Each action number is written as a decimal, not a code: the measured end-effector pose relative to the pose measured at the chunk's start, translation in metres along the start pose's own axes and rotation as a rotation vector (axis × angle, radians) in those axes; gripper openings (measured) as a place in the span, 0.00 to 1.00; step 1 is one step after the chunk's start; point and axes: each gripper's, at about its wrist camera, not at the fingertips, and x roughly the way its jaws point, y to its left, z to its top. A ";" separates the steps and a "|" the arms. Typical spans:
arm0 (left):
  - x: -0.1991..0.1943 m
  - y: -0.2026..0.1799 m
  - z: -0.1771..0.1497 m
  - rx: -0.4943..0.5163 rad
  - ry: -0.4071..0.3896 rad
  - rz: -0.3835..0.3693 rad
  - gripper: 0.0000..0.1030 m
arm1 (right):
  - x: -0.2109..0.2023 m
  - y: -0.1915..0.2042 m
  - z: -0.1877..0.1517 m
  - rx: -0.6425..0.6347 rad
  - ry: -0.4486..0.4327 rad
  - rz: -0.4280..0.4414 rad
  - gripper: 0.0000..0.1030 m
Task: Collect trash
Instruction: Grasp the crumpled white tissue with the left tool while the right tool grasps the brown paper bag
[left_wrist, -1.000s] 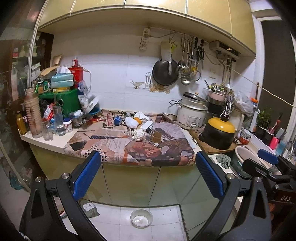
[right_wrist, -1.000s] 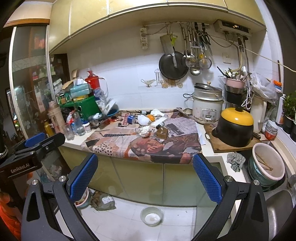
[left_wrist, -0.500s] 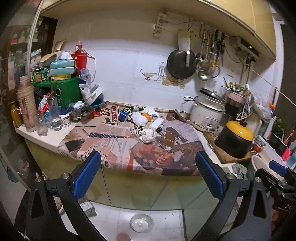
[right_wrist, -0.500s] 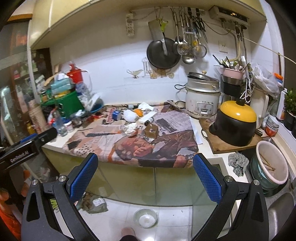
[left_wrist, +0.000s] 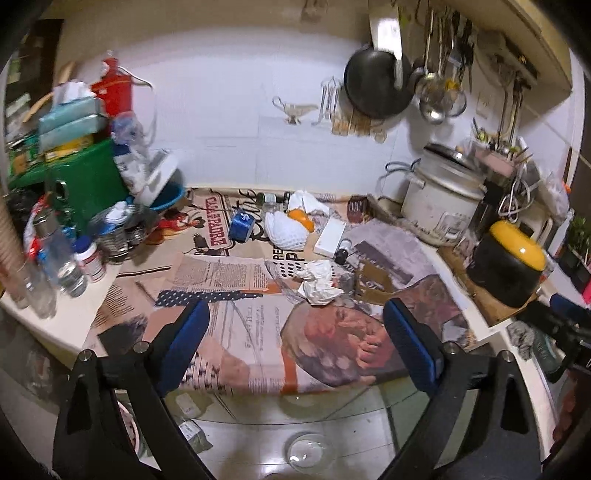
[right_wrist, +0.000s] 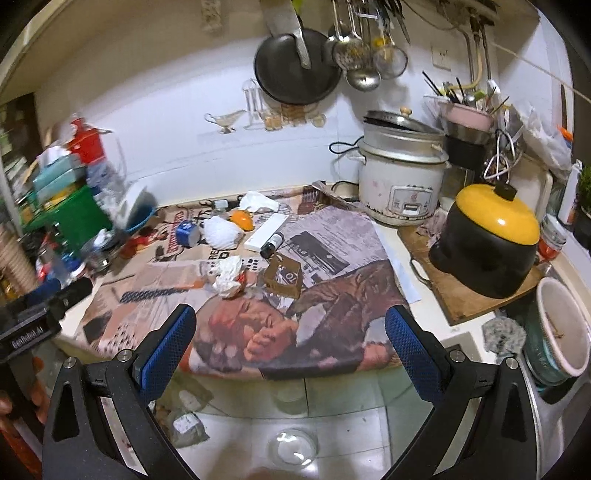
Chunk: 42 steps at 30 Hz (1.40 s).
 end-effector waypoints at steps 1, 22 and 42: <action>0.011 0.002 0.002 0.006 0.010 0.004 0.90 | 0.009 0.002 0.002 0.009 0.012 -0.007 0.97; 0.199 -0.001 0.018 -0.133 0.319 0.094 0.87 | 0.249 -0.028 0.024 -0.026 0.432 0.217 0.90; 0.320 -0.035 -0.004 -0.240 0.523 0.144 0.77 | 0.314 -0.030 0.028 -0.238 0.546 0.400 0.38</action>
